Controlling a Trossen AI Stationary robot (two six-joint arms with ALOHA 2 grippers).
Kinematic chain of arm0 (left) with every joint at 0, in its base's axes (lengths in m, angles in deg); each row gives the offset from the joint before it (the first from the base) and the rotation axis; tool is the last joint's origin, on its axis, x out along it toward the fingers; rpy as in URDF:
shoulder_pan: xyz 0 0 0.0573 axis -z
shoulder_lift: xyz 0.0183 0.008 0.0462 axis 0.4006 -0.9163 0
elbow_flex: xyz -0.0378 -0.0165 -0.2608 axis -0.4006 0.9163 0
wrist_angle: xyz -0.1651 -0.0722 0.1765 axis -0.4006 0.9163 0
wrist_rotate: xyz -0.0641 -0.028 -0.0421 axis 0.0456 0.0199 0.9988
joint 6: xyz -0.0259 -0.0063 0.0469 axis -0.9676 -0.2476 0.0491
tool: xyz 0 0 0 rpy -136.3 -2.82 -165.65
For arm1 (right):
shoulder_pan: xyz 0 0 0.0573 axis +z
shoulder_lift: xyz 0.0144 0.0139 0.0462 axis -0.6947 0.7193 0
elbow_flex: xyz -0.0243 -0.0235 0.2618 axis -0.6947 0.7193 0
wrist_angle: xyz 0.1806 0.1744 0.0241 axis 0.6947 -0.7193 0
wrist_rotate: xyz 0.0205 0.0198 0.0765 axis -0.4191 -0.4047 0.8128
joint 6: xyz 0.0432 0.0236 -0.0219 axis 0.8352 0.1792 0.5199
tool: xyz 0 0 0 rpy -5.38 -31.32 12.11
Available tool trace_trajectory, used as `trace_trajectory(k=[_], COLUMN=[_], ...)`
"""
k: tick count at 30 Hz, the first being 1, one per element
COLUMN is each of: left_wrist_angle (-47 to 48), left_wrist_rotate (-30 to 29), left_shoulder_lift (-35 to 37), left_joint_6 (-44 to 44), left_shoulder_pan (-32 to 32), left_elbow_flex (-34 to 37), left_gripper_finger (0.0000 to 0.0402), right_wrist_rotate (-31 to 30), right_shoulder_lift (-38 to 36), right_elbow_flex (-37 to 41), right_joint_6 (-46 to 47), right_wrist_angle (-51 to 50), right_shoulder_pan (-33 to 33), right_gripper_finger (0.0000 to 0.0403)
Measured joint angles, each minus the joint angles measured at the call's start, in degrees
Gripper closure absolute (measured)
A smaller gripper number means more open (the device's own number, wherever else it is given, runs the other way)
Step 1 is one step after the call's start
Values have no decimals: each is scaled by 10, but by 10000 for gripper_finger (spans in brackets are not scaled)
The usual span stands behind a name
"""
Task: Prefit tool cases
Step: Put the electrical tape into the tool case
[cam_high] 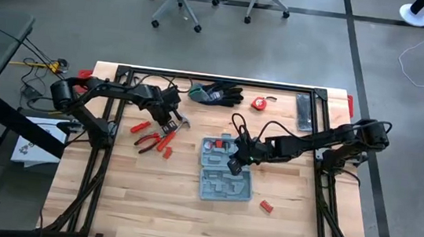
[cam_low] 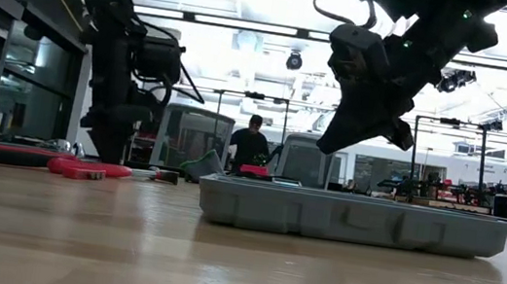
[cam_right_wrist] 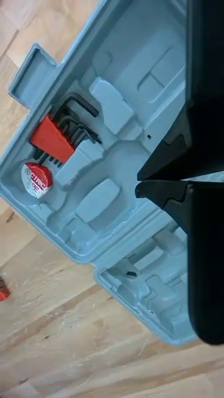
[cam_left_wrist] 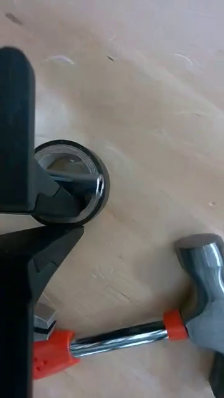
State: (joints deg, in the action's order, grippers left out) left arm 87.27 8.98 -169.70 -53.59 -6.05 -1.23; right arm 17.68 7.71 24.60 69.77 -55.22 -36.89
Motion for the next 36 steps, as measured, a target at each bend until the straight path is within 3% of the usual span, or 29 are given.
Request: trace_trajectory(k=[8, 15, 25, 31, 36], left_wrist_angle=[13, -40, -106, -123, -154], left_wrist_rotate=[92, 148, 218, 219, 195], left_shoulder_lift=[77, 155, 172, 182, 144], left_joint_6=[-31, -61, -88, -94, -70], left_shoulder_pan=[-8, 12, 31, 51, 124], left_elbow_flex=[-5, -5, -5, -6, -6], left_gripper_finger=[397, 400, 401, 401, 401], right_wrist_rotate=[0, 0, 1, 1, 1], right_shoulder_lift=[0, 0, 0, 0, 0], right_elbow_flex=[0, 0, 0, 0, 0], right_joint_6=[11, 10, 6, 7, -11], right_wrist_angle=[0, 0, 7, 5, 5], right_shoulder_pan=[0, 0, -1, 2, -4], right_gripper_finger=[403, 403, 403, 403, 403])
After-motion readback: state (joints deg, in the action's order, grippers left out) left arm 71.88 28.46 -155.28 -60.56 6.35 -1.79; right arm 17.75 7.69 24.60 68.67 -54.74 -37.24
